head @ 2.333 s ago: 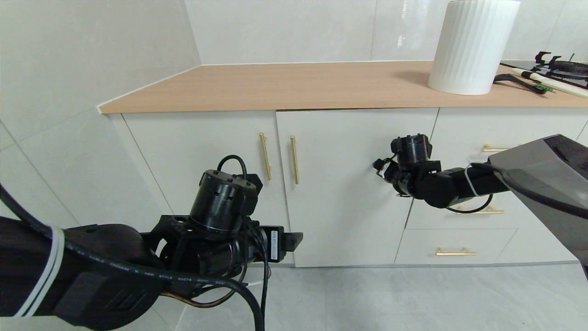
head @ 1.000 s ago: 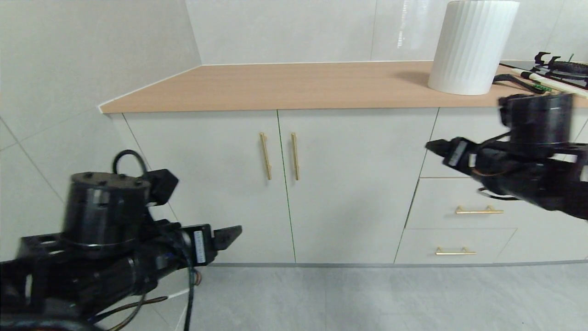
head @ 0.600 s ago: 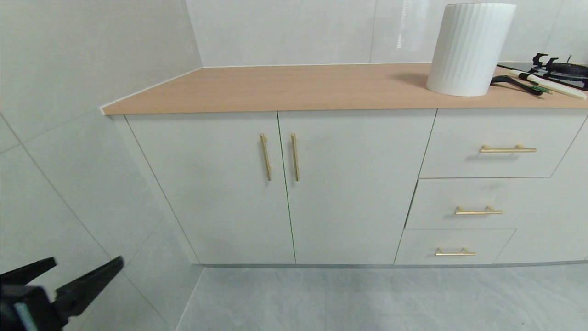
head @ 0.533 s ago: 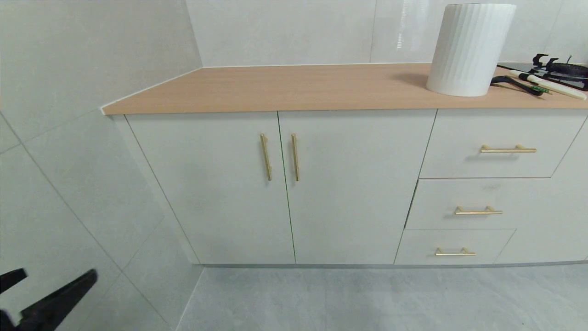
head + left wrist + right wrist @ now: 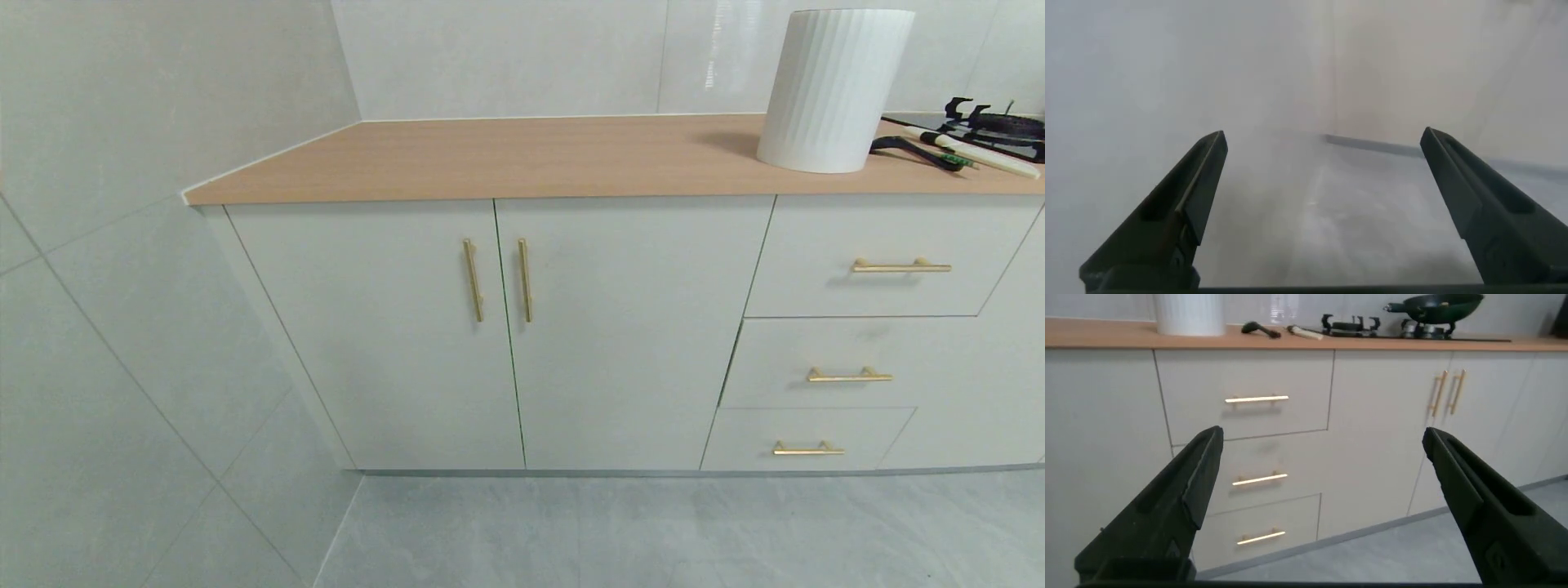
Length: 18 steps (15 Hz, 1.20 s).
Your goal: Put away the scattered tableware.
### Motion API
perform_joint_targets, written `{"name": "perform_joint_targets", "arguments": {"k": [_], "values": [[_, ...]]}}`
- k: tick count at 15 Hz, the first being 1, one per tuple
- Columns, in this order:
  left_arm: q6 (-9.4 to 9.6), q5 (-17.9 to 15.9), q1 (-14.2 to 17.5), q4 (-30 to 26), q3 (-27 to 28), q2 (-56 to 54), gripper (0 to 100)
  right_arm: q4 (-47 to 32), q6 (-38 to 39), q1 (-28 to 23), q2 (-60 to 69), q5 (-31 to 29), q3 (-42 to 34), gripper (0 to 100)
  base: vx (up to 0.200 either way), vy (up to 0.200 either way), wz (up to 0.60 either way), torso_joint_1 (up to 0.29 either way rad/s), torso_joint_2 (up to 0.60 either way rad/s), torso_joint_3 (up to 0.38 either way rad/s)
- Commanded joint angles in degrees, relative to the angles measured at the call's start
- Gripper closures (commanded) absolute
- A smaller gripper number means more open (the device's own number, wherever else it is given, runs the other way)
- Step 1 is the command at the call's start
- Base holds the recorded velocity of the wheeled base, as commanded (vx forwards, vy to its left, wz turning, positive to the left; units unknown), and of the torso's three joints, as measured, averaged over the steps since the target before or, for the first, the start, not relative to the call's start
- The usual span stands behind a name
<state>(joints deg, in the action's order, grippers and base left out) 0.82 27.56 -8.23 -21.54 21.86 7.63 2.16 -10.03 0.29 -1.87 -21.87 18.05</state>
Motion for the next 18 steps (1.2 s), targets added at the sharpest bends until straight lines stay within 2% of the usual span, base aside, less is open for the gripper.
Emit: {"name": "perform_joint_targets", "arguments": {"k": [1,2,3,4,5,6,7,9,10,12,13,15,16,18], "values": [[-0.9,-0.1,5.9,1.1,-3.0,-3.2,0,4.3,0.5,-0.3,1.9,0.0,-7.3,0,0.0,0.0,0.0,0.0,0.0,0.0],[0.06,-0.8,7.8,1.7,-5.7,-7.2,0,7.0,0.5,-0.3,1.9,0.0,-10.1,0,0.0,0.0,0.0,0.0,0.0,0.0],[0.33,-0.9,8.1,3.2,-9.5,-7.6,0,9.9,0.6,-0.3,1.9,0.2,-13.4,0,0.0,0.0,0.0,0.0,0.0,0.0],[-1.26,-1.2,8.1,7.6,-13.1,-7.6,0,10.5,1.9,-0.3,1.9,0.4,-15.5,0,0.0,0.0,0.0,0.0,0.0,0.0],[-1.78,-3.3,8.1,14.4,-17.8,-7.5,0,10.6,3.0,-0.3,1.9,1.1,-17.8,0,0.0,0.0,0.0,0.0,0.0,0.0],[-1.52,-10.2,8.1,22.7,-21.1,-7.6,0,8.3,4.1,-0.3,1.9,2.7,-18.1,0,0.0,0.0,0.0,0.0,0.0,0.0],[-1.52,-15.3,8.1,24.3,-21.9,-7.5,0,5.7,6.1,-0.3,1.9,3.3,-18.1,0,0.0,0.0,0.0,0.0,0.0,0.0],[-2.22,-21.4,8.1,22.9,-21.8,-7.5,0,1.0,7.0,-0.3,1.9,4.4,-18.1,0,0.0,0.0,0.0,0.0,0.0,0.0],[-0.64,-25.1,8.1,22.0,-21.8,-7.5,0,1.7,7.9,-0.3,1.9,5.0,-18.1,0,0.0,0.0,0.0,0.0,0.0,0.0],[1.2,-26.0,7.2,21.6,-21.8,-5.2,0,1.7,7.7,-0.3,1.9,6.0,-18.1,0,0.0,0.0,0.0,0.0,0.0,0.0],[1.29,-26.0,7.0,21.6,-21.8,-4.8,0,1.8,6.9,-0.3,1.9,6.7,-18.1,0,0.0,0.0,0.0,0.0,0.0,0.0],[0.68,-25.8,8.3,21.5,-21.8,-7.6,0,2.1,3.1,-0.3,1.9,6.6,-18.1,0,0.0,0.0,0.0,0.0,0.0,0.0],[-0.99,-25.4,8.3,21.5,-21.8,-7.5,0,2.1,2.2,-0.3,1.8,6.5,-18.1,0,0.0,0.0,0.0,0.0,0.0,0.0],[-1.08,-25.3,8.3,21.5,-21.8,-7.5,0,2.1,2.9,-0.3,1.8,6.4,-18.1,0,0.0,0.0,0.0,0.0,0.0,0.0]]}}
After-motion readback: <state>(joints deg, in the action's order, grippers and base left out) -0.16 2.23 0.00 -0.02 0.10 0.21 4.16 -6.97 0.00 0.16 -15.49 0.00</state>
